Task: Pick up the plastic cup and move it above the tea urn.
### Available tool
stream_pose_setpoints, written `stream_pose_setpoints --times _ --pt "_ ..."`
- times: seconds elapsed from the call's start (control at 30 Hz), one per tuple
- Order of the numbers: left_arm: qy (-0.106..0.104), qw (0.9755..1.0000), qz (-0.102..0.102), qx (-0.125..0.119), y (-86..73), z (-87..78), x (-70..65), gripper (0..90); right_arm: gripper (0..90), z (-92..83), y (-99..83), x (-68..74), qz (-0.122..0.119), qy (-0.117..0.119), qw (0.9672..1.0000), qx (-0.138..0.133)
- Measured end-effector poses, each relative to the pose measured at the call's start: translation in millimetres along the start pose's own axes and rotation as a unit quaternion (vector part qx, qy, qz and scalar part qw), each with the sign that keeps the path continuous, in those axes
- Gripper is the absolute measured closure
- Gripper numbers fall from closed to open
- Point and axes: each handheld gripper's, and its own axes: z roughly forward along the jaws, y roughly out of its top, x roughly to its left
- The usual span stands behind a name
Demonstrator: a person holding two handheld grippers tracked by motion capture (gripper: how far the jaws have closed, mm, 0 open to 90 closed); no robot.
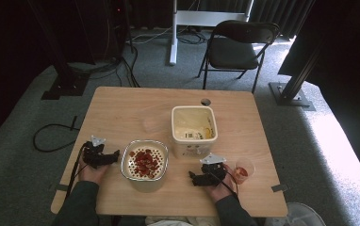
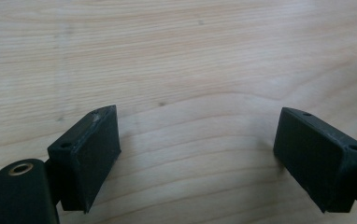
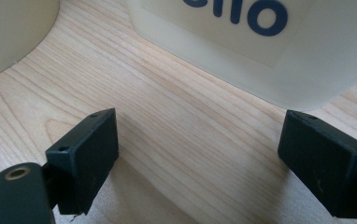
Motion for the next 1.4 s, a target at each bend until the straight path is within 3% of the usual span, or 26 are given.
stream_pose_setpoints --times 0.2,0.37,0.5,0.67,0.9,0.93,1.0,1.17,1.4 --pt "-0.006 1.0000 0.007 0.002 2.0 0.2 -0.1 17.5 11.8 0.0 0.0 0.1 0.000 0.000 1.0000 0.000" --pt "-0.007 1.0000 0.005 -0.002 3.1 0.3 1.1 26.0 11.8 -0.2 -0.2 0.5 0.002 -0.002 1.0000 0.000" --pt "-0.009 0.9999 0.008 0.005 9.3 1.3 3.2 40.8 11.9 -0.8 -0.8 1.3 0.003 -0.004 1.0000 0.000" --pt "-0.028 0.9996 0.004 0.009 24.1 7.0 3.8 47.7 12.0 -3.5 -3.5 3.8 0.005 -0.007 1.0000 0.000" --pt "-0.036 0.9990 0.012 -0.023 57.1 -3.4 -0.3 43.1 11.9 -5.0 -4.7 5.4 0.007 -0.009 0.9999 0.001" --pt "-0.042 0.9985 0.015 -0.031 72.3 -4.7 -2.2 43.1 11.9 -5.1 -4.9 5.6 0.007 -0.009 0.9999 0.000" --pt "-0.049 0.9980 0.014 -0.038 83.7 -3.5 -4.1 42.4 11.9 -5.7 -5.4 6.1 0.008 -0.010 0.9999 0.001" --pt "-0.077 0.9960 0.017 -0.043 115.6 8.4 -11.5 42.7 11.9 -6.1 -5.8 6.5 0.008 -0.010 0.9999 0.001" --pt "-0.115 0.9929 0.013 -0.025 141.6 33.6 -24.4 43.9 12.0 -6.1 -5.8 6.5 0.008 -0.010 0.9999 0.001"
